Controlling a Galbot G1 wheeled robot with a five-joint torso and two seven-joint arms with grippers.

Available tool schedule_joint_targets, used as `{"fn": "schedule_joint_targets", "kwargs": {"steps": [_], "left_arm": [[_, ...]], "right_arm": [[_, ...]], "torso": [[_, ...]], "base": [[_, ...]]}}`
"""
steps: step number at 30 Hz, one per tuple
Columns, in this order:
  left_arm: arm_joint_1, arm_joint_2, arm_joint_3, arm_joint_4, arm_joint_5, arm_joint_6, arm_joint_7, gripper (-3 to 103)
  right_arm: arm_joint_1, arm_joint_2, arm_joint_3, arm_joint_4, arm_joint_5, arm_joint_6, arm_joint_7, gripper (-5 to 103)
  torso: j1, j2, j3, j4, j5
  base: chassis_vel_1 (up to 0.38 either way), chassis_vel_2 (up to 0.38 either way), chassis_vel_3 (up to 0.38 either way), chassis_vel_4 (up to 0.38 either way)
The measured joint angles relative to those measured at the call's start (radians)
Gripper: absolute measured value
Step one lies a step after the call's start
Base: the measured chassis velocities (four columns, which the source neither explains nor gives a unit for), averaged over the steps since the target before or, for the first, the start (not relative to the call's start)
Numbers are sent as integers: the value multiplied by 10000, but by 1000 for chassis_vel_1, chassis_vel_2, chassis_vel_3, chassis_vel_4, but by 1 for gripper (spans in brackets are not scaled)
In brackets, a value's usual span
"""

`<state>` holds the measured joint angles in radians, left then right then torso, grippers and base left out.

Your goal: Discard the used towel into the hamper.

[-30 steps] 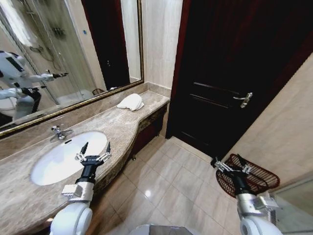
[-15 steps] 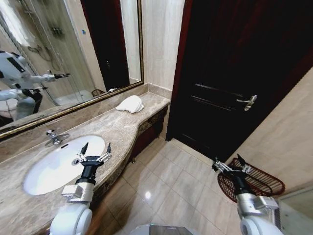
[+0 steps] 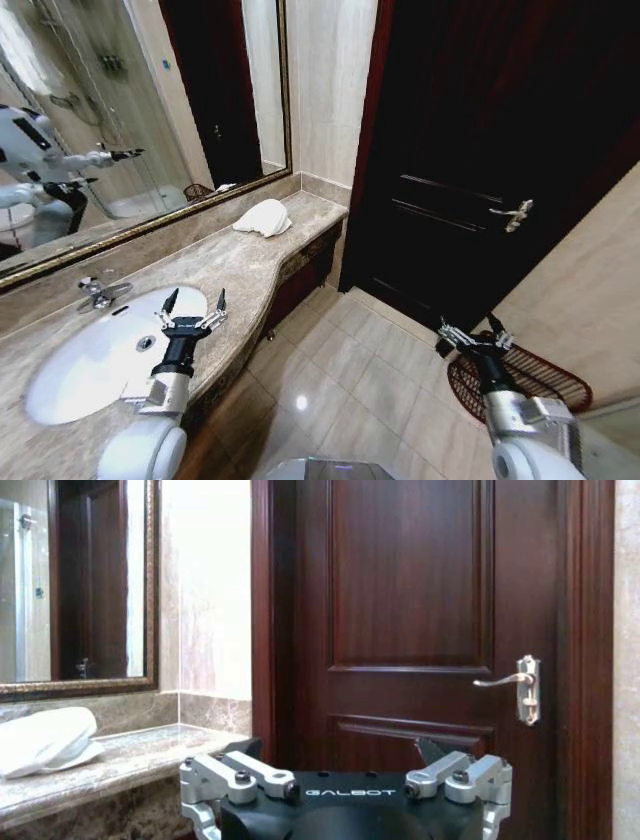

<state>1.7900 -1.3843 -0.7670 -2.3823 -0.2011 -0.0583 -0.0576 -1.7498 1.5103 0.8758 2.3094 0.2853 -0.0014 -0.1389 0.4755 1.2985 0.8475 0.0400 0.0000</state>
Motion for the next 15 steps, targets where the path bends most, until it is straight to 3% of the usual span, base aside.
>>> {"fn": "schedule_joint_targets", "kwargs": {"steps": [15], "left_arm": [[-52,-40,28,-25,9,8,-29,100]], "right_arm": [[97,-42,54,-24,157,-5,2,100]], "torso": [[0,0,0,0,0]], "base": [[-68,71,74,-64]]}}
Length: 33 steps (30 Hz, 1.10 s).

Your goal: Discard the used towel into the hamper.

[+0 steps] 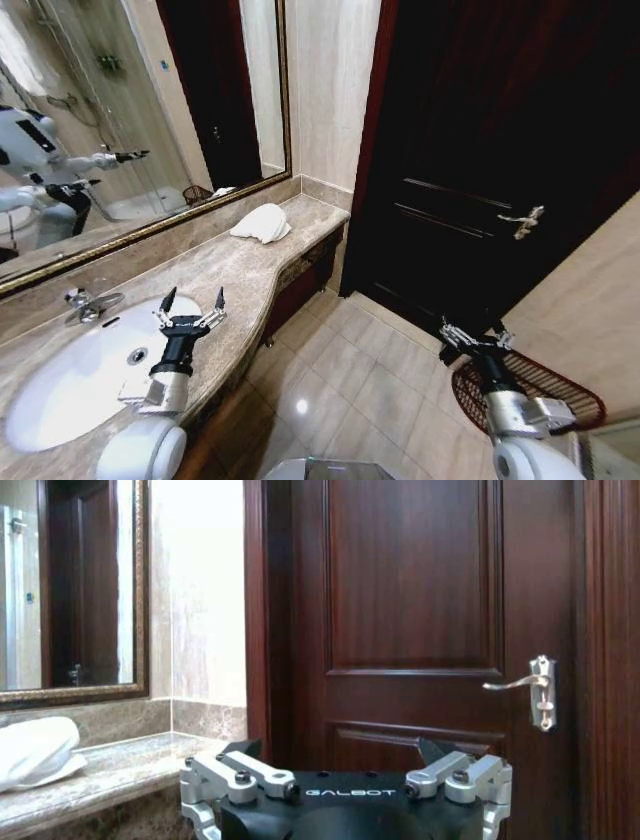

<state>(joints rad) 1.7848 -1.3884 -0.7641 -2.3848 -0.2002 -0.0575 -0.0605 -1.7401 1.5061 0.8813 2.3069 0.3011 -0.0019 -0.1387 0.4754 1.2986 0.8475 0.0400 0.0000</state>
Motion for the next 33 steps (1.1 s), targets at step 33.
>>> {"fn": "schedule_joint_targets", "kwargs": {"steps": [33], "left_arm": [[58,37,11,-59,12,23,26,100]], "right_arm": [[64,41,-34,-38,-20,-2,-62,100]], "torso": [[0,0,0,0,1]], "base": [[-70,73,70,-77]]}}
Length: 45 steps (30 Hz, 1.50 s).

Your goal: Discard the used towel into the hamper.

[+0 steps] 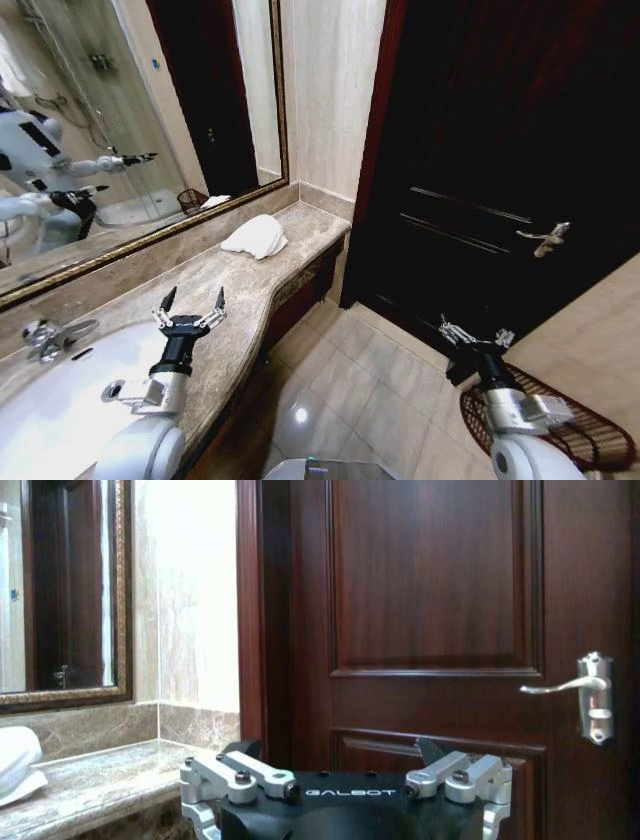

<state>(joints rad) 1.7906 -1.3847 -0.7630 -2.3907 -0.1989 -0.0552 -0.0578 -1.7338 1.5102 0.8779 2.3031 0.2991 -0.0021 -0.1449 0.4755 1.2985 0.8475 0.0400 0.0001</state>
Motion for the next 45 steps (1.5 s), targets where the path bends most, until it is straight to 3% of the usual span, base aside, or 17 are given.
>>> {"fn": "schedule_joint_targets", "kwargs": {"steps": [45], "left_arm": [[-35,31,0,64,-12,28,41,100]], "right_arm": [[97,11,-60,13,-48,-94,-49,100]], "torso": [[0,0,0,0,-1]], "base": [[-72,69,72,-73]]}}
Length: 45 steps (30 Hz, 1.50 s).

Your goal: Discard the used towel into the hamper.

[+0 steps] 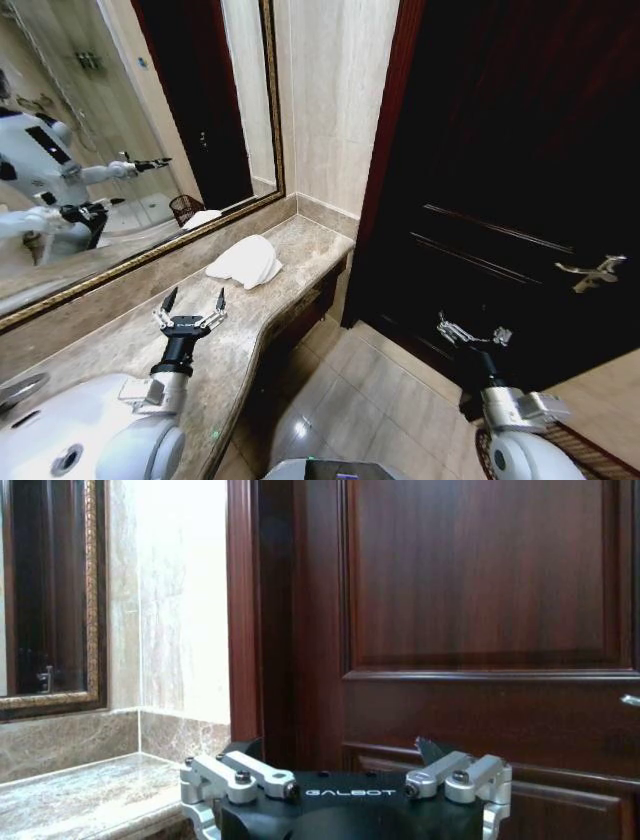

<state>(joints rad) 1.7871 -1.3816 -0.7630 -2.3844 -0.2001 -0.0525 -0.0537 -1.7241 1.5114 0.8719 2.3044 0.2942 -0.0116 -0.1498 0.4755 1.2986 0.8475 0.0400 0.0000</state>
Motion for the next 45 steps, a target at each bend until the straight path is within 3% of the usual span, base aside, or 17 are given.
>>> {"fn": "schedule_joint_targets", "kwargs": {"steps": [27,31,34,35,37,38,40,42,45], "left_arm": [[-148,197,112,185,-145,341,-29,100],[-258,532,132,196,-625,758,-50,100],[-503,1012,117,175,-1521,1640,-189,100],[-503,1012,117,175,-1521,1640,-189,100],[-867,1461,105,178,-2486,2591,-433,100],[-867,1461,105,178,-2486,2591,-433,100],[-1557,2075,112,579,-3191,3268,-610,100],[-1838,2335,142,773,-3370,3402,-618,100],[-2698,3337,248,1221,-4473,4099,-796,100]], "right_arm": [[199,-50,-56,-124,39,-67,-5,100],[237,-49,-58,-165,19,-93,0,100],[284,-39,-57,-249,-45,-151,33,100],[284,-39,-57,-249,-45,-151,33,100],[391,-36,-103,-414,-209,-223,57,100],[391,-36,-103,-414,-209,-223,57,100],[558,-31,-191,-553,-418,-316,99,100],[597,-30,-212,-573,-473,-359,132,100],[708,-47,-233,-652,-656,-446,218,100]], "torso": [[2,-1,1,1,1],[1,-1,1,-2,0],[-1,0,0,2,-2],[-1,0,0,2,-2],[-2,0,0,-1,-1],[-2,0,0,-1,-1],[-1,0,0,1,0],[-1,0,1,0,-4],[0,-1,1,-3,-1]], "base": [[-63,67,65,-64],[0,0,0,0],[0,0,0,0],[0,0,0,0],[0,0,0,0],[0,0,0,0],[0,0,0,0],[0,0,0,0],[0,0,0,0]]}}
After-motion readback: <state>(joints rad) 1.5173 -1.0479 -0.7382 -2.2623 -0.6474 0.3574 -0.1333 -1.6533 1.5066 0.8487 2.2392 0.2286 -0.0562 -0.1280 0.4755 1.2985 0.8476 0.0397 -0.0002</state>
